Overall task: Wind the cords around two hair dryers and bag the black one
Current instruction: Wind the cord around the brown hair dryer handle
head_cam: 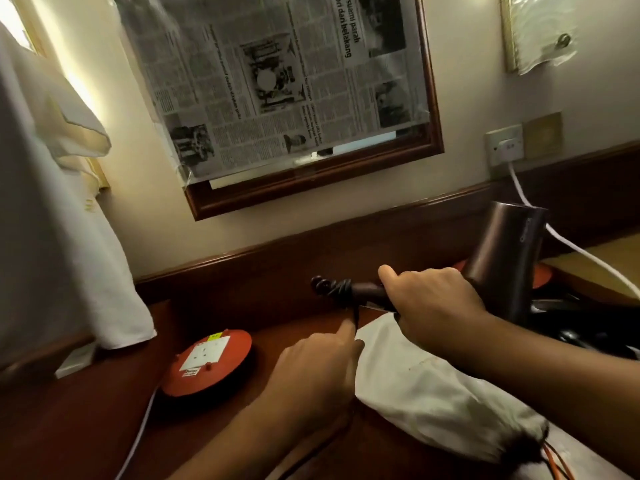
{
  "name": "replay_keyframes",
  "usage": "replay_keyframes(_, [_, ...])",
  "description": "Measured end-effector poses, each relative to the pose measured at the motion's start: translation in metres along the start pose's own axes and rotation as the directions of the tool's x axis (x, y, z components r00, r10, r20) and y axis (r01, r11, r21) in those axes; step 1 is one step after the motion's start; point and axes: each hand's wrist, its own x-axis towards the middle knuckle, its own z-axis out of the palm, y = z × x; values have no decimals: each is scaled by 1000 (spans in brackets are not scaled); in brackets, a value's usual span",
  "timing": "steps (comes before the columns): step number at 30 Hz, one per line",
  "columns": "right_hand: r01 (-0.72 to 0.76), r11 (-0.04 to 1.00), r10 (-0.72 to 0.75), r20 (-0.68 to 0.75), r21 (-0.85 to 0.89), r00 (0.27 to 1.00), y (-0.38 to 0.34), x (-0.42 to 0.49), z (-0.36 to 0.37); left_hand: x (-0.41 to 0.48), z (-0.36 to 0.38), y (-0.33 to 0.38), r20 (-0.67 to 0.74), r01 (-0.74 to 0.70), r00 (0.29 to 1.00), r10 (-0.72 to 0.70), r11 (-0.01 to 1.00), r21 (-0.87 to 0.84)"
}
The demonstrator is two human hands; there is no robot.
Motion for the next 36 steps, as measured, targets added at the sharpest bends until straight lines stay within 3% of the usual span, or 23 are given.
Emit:
replay_keyframes(4, [31, 999, -29, 71, -28, 997, -3, -2, -2, 8, -39, -13, -203, -195, 953, 224, 968, 156])
replay_keyframes(7, [188, 981, -190, -27, -52, 981, -3, -14, 0, 27, -57, -41, -270, -337, 898, 348, 937, 89])
replay_keyframes(9, [254, 963, -262, -102, -87, 960, 0, -20, 0, 41, -58, -55, -248, -386, 908, 337, 904, -183])
replay_keyframes(12, [311, 947, -319, -152, -79, 935, 8, -23, -8, 49, -50, -59, -139, -280, 959, 249, 733, -620])
replay_keyframes(17, [385, 919, -394, -139, -87, 909, 16, -29, -19, 45, -11, -56, 14, -46, 987, 158, 370, -928])
replay_keyframes(18, [370, 926, -377, -141, -71, 916, 16, -30, -21, 43, -6, -52, 9, -32, 994, 109, 362, -932])
replay_keyframes(19, [348, 936, -351, -146, -50, 925, 15, -31, -22, 41, -3, -47, 7, -11, 999, 43, 399, -917])
replay_keyframes(21, [299, 954, -299, -157, -24, 941, 12, -30, -21, 35, 3, -34, 41, 121, 988, -151, 571, -812])
replay_keyframes(22, [265, 964, -265, -150, -20, 953, 11, -28, -18, 34, 8, -28, 60, 152, 984, -165, 629, -762])
replay_keyframes(25, [106, 994, -103, -94, 31, 990, 14, -17, -7, 31, 23, -16, 106, 91, 994, -34, 793, -603])
replay_keyframes(28, [-37, 999, 38, -8, 33, 999, 16, -6, 10, 24, 22, -17, 29, -71, 996, 81, 966, -249])
replay_keyframes(30, [-65, 998, 64, 52, 15, 997, 12, -3, 18, 24, 9, -16, -69, -227, 972, 225, 974, -24])
replay_keyframes(32, [-6, 1000, 6, 86, 4, 996, 5, -3, 24, 31, -6, -21, -171, -313, 933, 316, 949, 43])
replay_keyframes(34, [84, 996, -84, 84, 3, 993, -3, -7, 26, 40, -20, -33, -217, -369, 906, 364, 929, 18])
replay_keyframes(36, [165, 986, -166, 60, 21, 984, -9, -11, 25, 49, -27, -47, -200, -410, 905, 375, 894, -178])
